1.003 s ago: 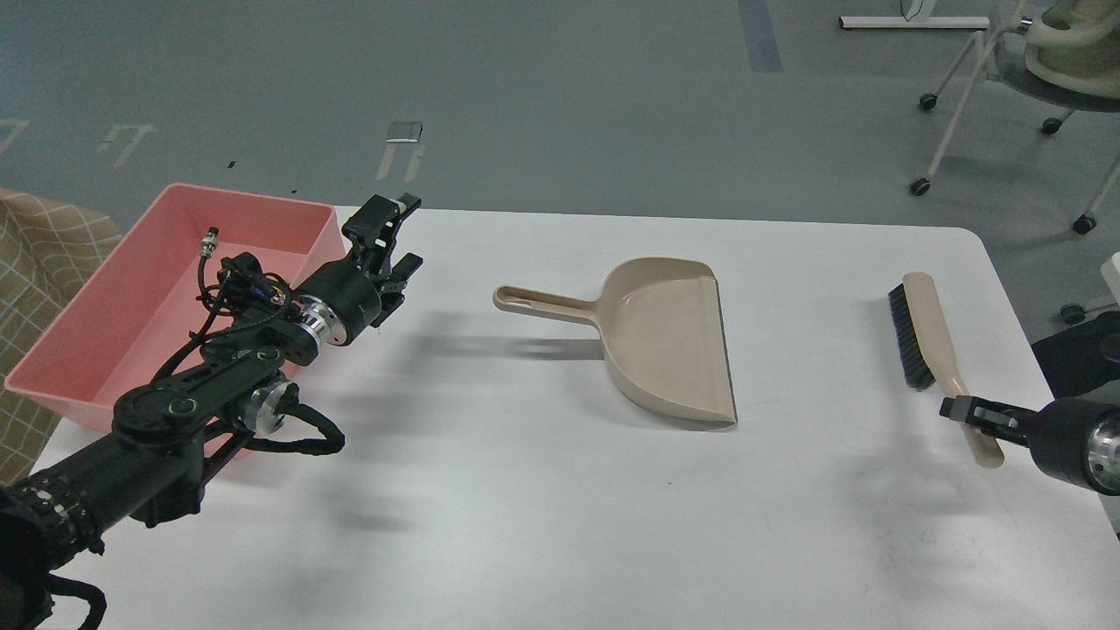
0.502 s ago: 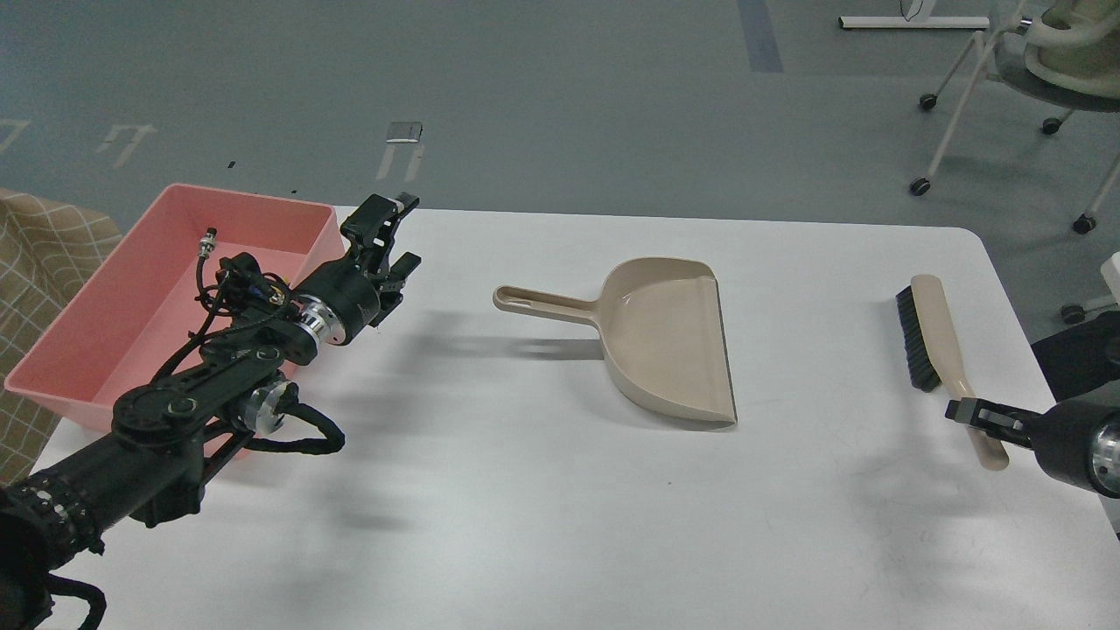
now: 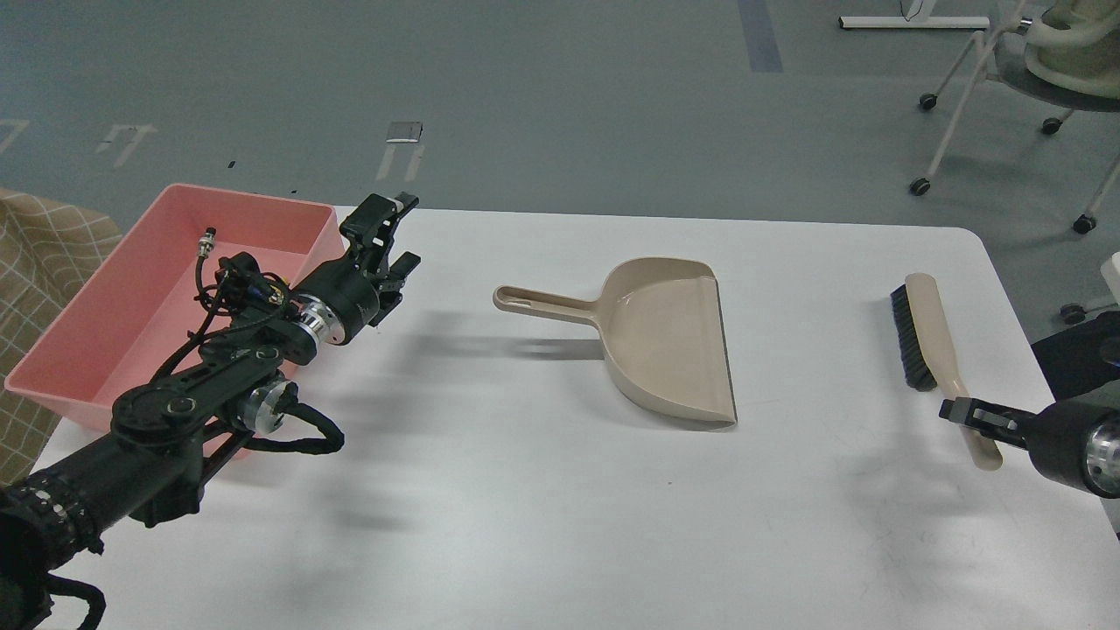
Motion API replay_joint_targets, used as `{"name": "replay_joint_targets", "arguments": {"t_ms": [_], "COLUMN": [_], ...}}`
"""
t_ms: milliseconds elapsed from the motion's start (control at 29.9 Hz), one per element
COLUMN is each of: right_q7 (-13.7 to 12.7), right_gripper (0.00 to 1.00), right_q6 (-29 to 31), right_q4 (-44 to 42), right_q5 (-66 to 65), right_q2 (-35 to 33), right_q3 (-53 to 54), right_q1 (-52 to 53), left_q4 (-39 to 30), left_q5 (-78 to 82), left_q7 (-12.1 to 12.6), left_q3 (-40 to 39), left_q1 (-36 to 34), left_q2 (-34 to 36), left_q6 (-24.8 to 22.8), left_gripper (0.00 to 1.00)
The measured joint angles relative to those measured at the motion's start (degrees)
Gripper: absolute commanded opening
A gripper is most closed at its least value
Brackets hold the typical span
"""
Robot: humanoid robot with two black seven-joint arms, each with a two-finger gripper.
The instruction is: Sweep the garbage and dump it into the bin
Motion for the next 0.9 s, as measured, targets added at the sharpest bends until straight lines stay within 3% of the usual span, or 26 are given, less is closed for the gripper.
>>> {"name": "replay_joint_targets", "arguments": {"t_ms": [67,100,234,368,702,903], "right_q7": [-0.35,-0.47,-0.55,-0.58,-0.58,-0.44], "right_gripper": [0.45,0.74,0.91,0.97,1.0,1.0], "right_q6": [0.0,0.0,0.04,0.07,0.04,0.02], "right_q4": [-0.33,-0.52,-0.74,-0.76,-0.76,-0.63], "right_q5": [-0.17,-0.25,-0.16,-0.06,0.26,2.26], "right_q2": [0.01,0.15,0.61,0.77,0.22,-1.18], "right_q3": [-0.12,-0.12,0.11,0.42,1.07,9.15], "right_q1": [-0.04,-0.04,-0.03,0.01,0.07,0.12], "left_q4": [0.03,0.03,0.05,0.02,-0.07,-2.24], "left_q5": [-0.17,-0.22,-0.26,-0.36,-0.37,-3.84], "left_q7": [0.01,0.06,0.09,0.09,0.09,0.17], "left_q3": [0.0,0.0,0.0,0.0,-0.02,-0.55], "left_q1": [0.0,0.0,0.0,0.0,-0.11,-0.42], "left_q2": [0.02,0.03,0.03,-0.04,0.21,3.02], "left_q6": [-0.11,-0.12,-0.14,0.0,0.1,-0.25], "left_gripper": [0.97,0.97,0.97,0.97,0.97,0.98]}}
